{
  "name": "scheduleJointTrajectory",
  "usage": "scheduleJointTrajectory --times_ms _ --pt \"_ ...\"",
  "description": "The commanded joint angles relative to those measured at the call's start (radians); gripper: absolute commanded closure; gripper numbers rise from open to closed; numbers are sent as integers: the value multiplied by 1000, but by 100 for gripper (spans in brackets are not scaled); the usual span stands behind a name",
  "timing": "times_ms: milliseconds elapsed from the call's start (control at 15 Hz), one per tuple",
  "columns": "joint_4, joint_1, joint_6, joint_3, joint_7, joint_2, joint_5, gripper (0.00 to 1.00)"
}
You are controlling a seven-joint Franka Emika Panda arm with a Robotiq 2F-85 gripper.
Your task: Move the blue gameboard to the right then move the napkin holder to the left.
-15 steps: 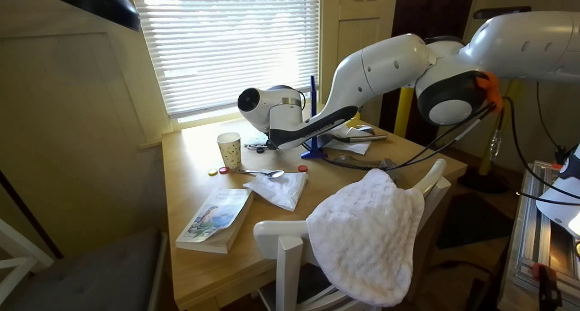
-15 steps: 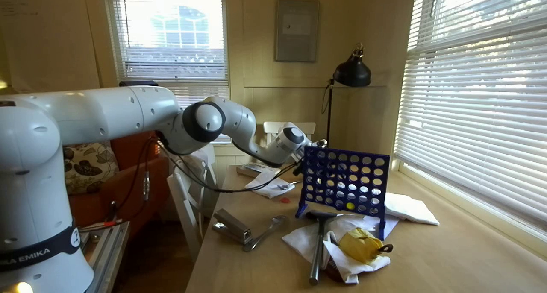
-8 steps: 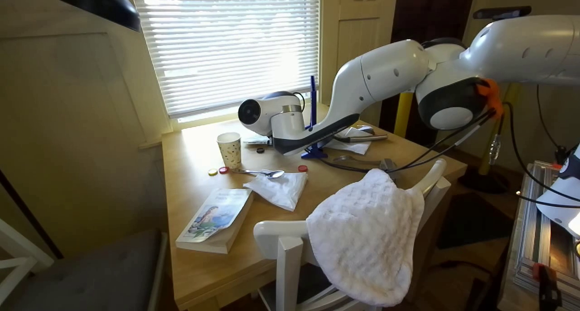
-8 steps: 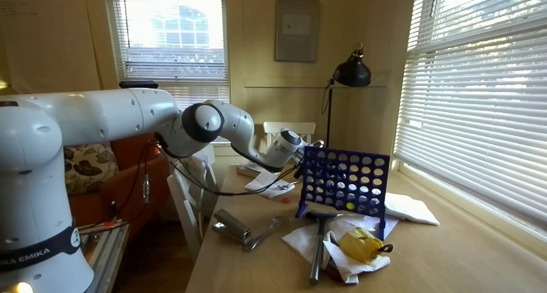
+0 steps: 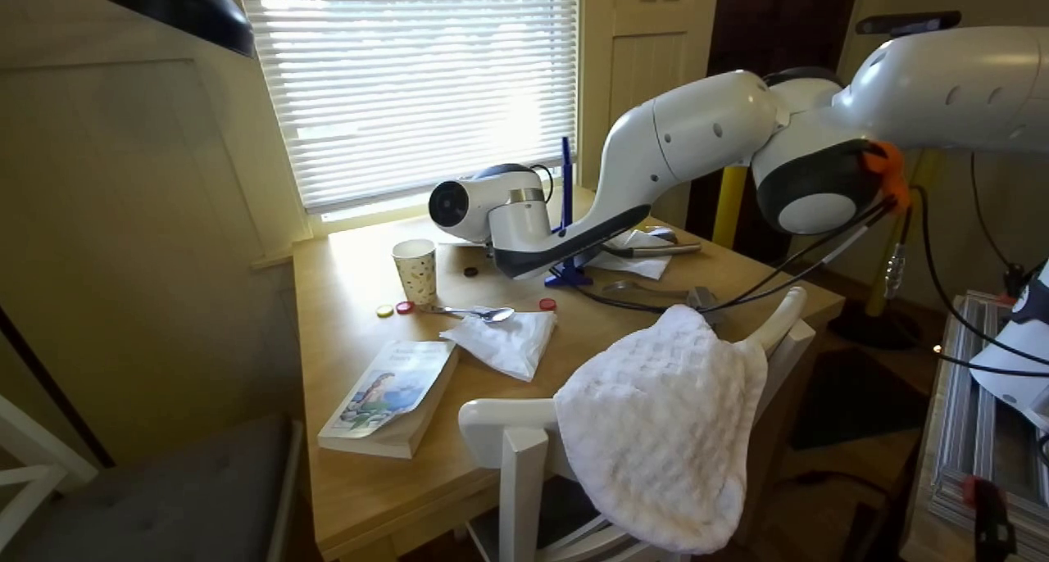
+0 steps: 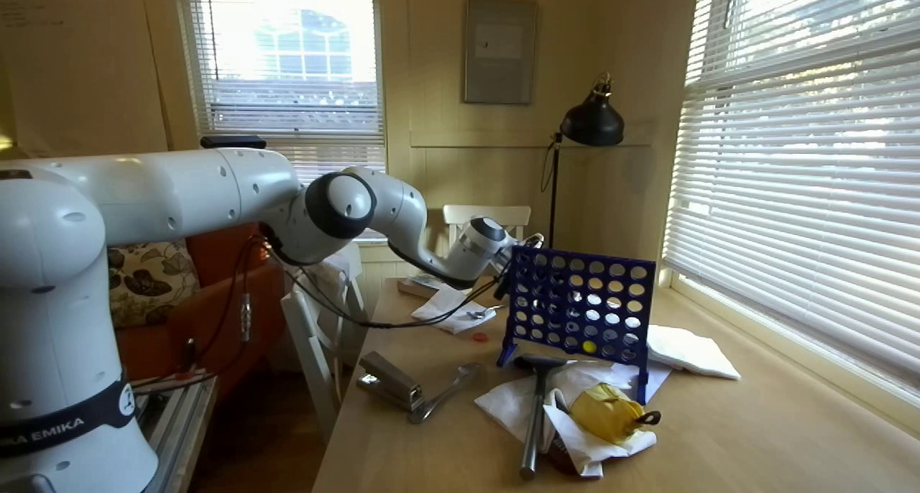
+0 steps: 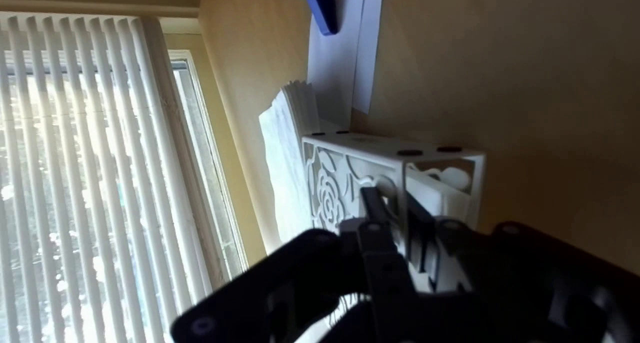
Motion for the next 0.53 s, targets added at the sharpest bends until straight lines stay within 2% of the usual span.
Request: scheduleJointTrajectory --times_ms 0,67,133,467 --pt "34 -19 -76 62 86 -1 -108 100" --pt "57 -21 -104 68 132 5 -119 99" --pt "36 10 -113 3 193 -1 -73 98" --pt "42 80 -151 -68 431 -12 -105 99"
